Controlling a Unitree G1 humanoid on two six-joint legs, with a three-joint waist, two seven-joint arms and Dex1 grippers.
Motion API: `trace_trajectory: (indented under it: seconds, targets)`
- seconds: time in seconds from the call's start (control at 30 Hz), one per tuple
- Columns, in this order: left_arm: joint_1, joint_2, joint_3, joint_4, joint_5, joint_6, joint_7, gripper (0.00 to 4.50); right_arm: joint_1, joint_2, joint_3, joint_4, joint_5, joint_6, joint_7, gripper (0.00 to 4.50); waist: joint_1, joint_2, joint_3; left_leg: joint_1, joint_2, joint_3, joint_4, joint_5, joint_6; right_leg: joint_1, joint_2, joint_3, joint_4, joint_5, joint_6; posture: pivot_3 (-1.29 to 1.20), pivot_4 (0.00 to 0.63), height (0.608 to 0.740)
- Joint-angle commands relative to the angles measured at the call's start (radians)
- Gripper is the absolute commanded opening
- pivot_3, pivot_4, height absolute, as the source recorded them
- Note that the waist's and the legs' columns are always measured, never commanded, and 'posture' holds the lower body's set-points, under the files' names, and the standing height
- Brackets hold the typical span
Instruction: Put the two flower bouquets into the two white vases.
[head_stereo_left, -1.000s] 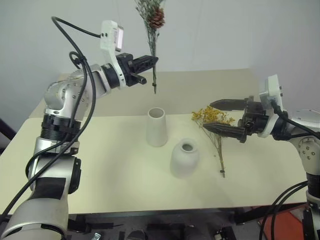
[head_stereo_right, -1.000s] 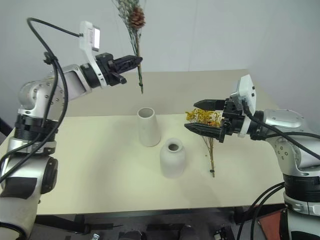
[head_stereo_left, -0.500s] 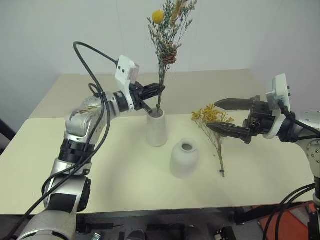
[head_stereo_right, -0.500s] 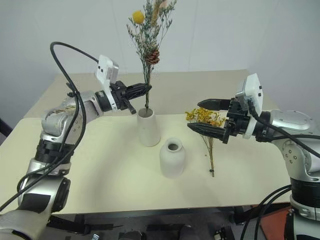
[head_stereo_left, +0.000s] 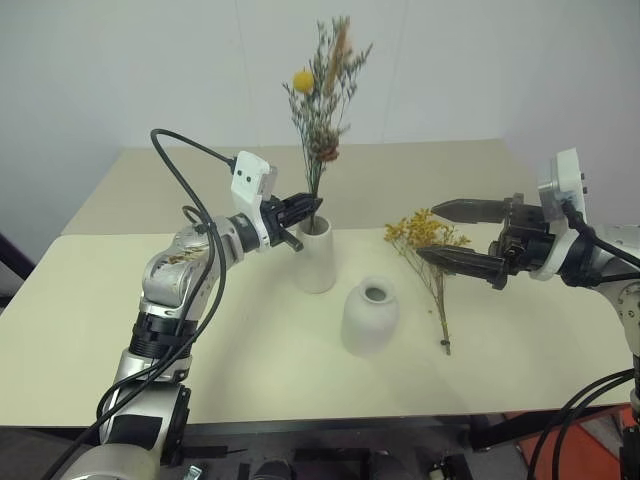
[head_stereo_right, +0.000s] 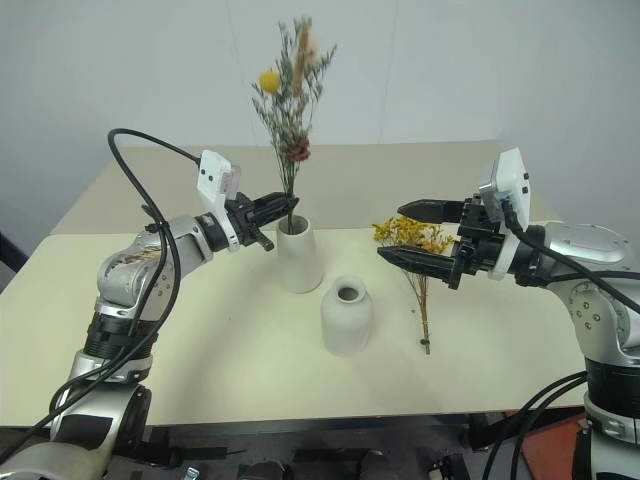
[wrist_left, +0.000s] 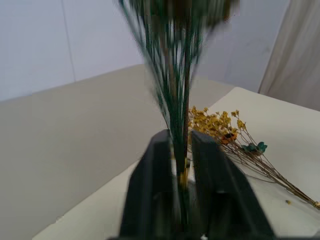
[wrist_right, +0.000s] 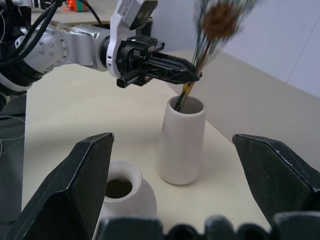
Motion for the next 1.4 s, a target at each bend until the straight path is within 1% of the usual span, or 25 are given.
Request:
trace_trajectory:
  seconds: [0.03,0.07,0.23,0.3,0.33,0.43,0.53,0.63,0.73,0.8,0.87,0.97,1.1,1.23,1.3,1.4]
  targets:
    - [0.007,-0.001,0.03,-0.066,-0.018,0.027,0.005,1.83,-0.003,-0.019,-0.041,-0.027,0.021,0.005,-0.007,4.5,0.0,0.0,0.0,0.0,0.0,0.0,0.0,0.0,0.0,0.0,0.0,0.0,0.0,0.0,0.0,0.0,0.15,0.74]
    - [0.011,-0.001,0.033,-0.074,-0.02,0.034,0.004,2.19,-0.002,-0.02,-0.041,-0.026,0.022,0.005,-0.005,4.5,0.0,0.0,0.0,0.0,0.0,0.0,0.0,0.0,0.0,0.0,0.0,0.0,0.0,0.0,0.0,0.0,0.15,0.74]
    - [0.053,0.028,0.073,-0.163,-0.062,0.122,0.014,3.7,0.001,-0.027,-0.043,-0.024,0.024,0.005,-0.003,4.5,-0.001,0.0,0.0,0.0,0.0,0.0,0.0,0.0,0.0,0.0,0.0,0.0,0.0,0.0,0.0,0.0,0.15,0.74]
    - [0.084,0.062,0.099,-0.218,-0.099,0.184,0.004,4.34,0.007,-0.03,-0.046,-0.025,0.024,0.004,-0.001,4.5,-0.001,0.0,0.0,0.0,0.0,0.0,0.0,0.0,0.0,0.0,0.0,0.0,0.0,0.0,0.0,0.0,0.15,0.74]
    - [0.099,0.081,0.113,-0.244,-0.121,0.215,-0.003,4.48,0.011,-0.032,-0.046,-0.024,0.024,0.004,0.0,4.5,-0.002,0.0,0.0,0.0,0.001,0.0,0.0,0.0,0.0,0.0,0.001,0.0,0.0,0.0,0.0,0.0,0.15,0.74]
    - [0.131,0.13,0.139,-0.297,-0.171,0.266,-0.03,4.48,0.017,-0.036,-0.047,-0.017,0.019,0.001,0.004,4.5,-0.002,0.0,0.0,0.0,0.001,0.0,0.0,0.0,0.0,0.0,0.001,0.0,0.0,0.0,0.0,0.0,0.15,0.74]
    - [0.162,0.218,0.18,-0.359,-0.267,0.32,-0.125,4.48,0.026,-0.05,-0.047,-0.002,0.011,0.003,0.014,4.5,-0.002,0.0,0.0,0.0,0.001,0.0,0.0,0.0,0.0,0.0,0.001,0.0,0.0,0.0,0.0,0.0,0.15,0.74]
    - [0.163,0.284,0.188,-0.392,-0.337,0.361,-0.191,4.48,0.029,-0.071,-0.041,0.023,-0.001,0.005,0.023,4.5,-0.001,0.0,0.0,0.001,0.001,0.0,0.0,0.0,0.0,0.001,0.001,0.0,0.0,0.0,0.0,0.0,0.15,0.74]
    - [0.115,0.334,0.169,-0.39,-0.407,0.435,-0.231,4.48,0.025,-0.108,-0.027,0.054,-0.011,0.02,0.044,4.5,0.001,0.0,0.0,0.001,0.001,0.0,0.0,0.0,0.0,0.002,0.001,0.0,0.0,0.0,0.0,0.0,0.15,0.74]
    - [0.051,0.375,0.119,-0.386,-0.431,0.493,-0.271,4.48,0.017,-0.149,0.004,0.069,-0.04,0.058,0.03,4.5,0.003,0.0,0.0,0.002,0.001,0.0,0.0,0.0,0.0,0.002,0.001,-0.001,0.0,0.0,0.001,0.0,0.15,0.74]
    - [-0.019,0.39,0.071,-0.365,-0.446,0.548,-0.29,4.48,0.008,-0.196,0.05,0.084,-0.07,0.107,0.027,4.5,0.003,0.0,0.0,0.001,0.001,0.0,0.001,0.0,0.0,0.003,0.001,-0.001,0.0,-0.001,0.001,0.0,0.15,0.74]
    - [-0.179,0.343,0.0,-0.274,-0.453,0.664,-0.259,4.48,-0.011,-0.258,0.135,0.083,-0.106,0.229,0.003,4.5,0.001,0.0,0.0,0.003,0.001,0.0,0.001,0.0,0.001,0.005,0.001,-0.002,-0.001,-0.001,0.001,0.0,0.15,0.74]
    - [-0.323,0.27,-0.044,-0.197,-0.431,0.748,-0.205,4.48,-0.055,-0.271,0.191,0.077,-0.106,0.382,-0.043,4.5,-0.008,0.0,0.0,0.003,0.001,0.0,0.001,-0.001,0.001,0.006,0.002,-0.002,-0.001,-0.002,0.003,0.0,0.15,0.74]
    - [-0.447,0.201,-0.065,-0.113,-0.432,0.864,-0.17,4.48,-0.16,-0.214,0.263,0.139,-0.112,0.624,-0.14,4.5,-0.022,0.0,0.0,0.002,0.001,0.0,0.001,-0.001,0.001,0.005,0.001,-0.001,-0.001,-0.001,0.002,0.0,0.15,0.74]
    - [-0.478,0.19,-0.086,-0.103,-0.429,0.889,-0.183,4.48,-0.211,-0.188,0.314,0.184,-0.14,0.714,-0.178,4.5,-0.027,0.0,0.0,0.003,0.001,0.0,0.001,-0.001,0.001,0.005,0.002,-0.001,0.0,-0.001,0.002,0.0,0.15,0.74]
    - [-0.501,0.167,-0.11,-0.089,-0.404,0.911,-0.167,4.48,-0.302,-0.151,0.426,0.261,-0.18,0.843,-0.215,4.5,-0.028,0.0,0.0,0.003,0.001,0.0,0.001,-0.001,0.001,0.005,0.002,-0.001,0.0,-0.001,0.002,0.0,0.15,0.74]
